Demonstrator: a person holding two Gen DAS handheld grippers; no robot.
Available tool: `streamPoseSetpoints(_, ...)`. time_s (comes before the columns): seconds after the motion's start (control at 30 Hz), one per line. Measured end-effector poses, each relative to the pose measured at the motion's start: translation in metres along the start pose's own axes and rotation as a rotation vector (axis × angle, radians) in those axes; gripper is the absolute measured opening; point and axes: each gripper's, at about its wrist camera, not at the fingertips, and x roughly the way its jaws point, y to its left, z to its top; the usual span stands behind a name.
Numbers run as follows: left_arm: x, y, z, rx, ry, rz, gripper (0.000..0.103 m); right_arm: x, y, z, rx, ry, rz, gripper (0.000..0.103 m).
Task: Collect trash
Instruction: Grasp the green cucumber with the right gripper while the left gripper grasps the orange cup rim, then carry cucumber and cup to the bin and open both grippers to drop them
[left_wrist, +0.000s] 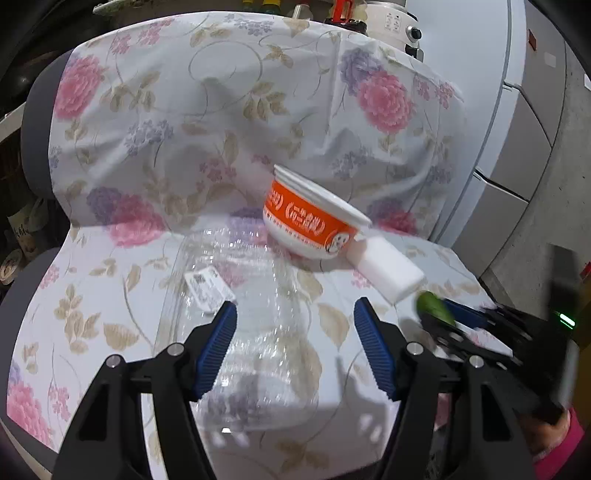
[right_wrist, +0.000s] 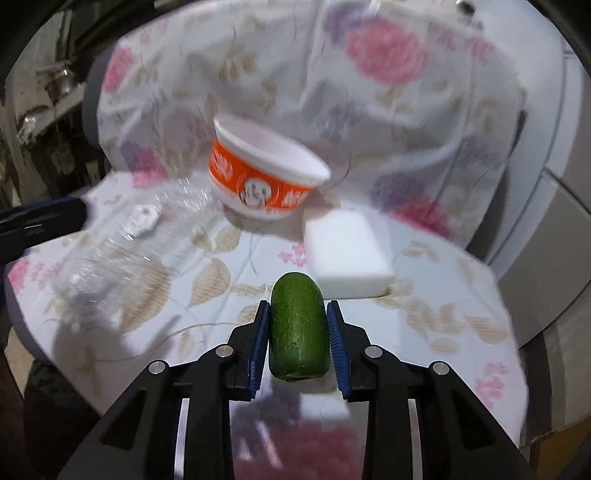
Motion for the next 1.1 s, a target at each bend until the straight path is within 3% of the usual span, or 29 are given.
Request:
streamPoseSetpoints(0.27, 0.038, -0.007, 0.057, -0.043, -0.011, 0.044, 0.064, -0.06, -0.024, 0.003, 0.068, -0.166, -0.074, 0.032)
streamPoseSetpoints(0.43, 0.07, -0.005, 0.096, -0.097, -0.039, 0.083, 0.064, -0.066, -0.038, 0.001, 0.094, -0.183, -0.081, 0.032)
streamPoseSetpoints(0.57, 0.106, -0.001, 0.112, -0.127, 0.007, 0.117, 0.062, -0.062, -0.046, -0.005, 0.111, -0.176, -0.091, 0.032)
streamPoseSetpoints(0.67, 0.122, 0.005, 0.115, -0.142, 0.043, 0.139, 0.049, -0.057, -0.055, -0.011, 0.137, -0.16, -0.096, 0.032)
streamPoseSetpoints(0.8, 0.132, 0.015, 0.113, -0.15, 0.069, 0.131, 0.045, -0.052, -0.06, -0.017, 0.157, -0.141, -0.097, 0.032)
streamPoseSetpoints(0.87, 0.132, 0.017, 0.113, -0.146, 0.084, 0.113, 0.035, -0.052, -0.06, -0.019, 0.162, -0.137, -0.096, 0.032)
streamPoseSetpoints(0.9, 0.132, 0.017, 0.113, -0.139, 0.095, 0.099, 0.016, -0.053, -0.059, -0.02, 0.164, -0.137, -0.095, 0.032)
streamPoseSetpoints(0.93, 0.131, 0.017, 0.111, -0.126, 0.113, 0.096, 0.005, -0.056, -0.058, -0.02, 0.167, -0.14, -0.096, 0.032)
streamPoseSetpoints(1.1, 0.1, 0.02, 0.095, -0.147, 0.07, 0.041, 0.003, -0.077, -0.05, -0.022, 0.169, -0.173, -0.102, 0.032)
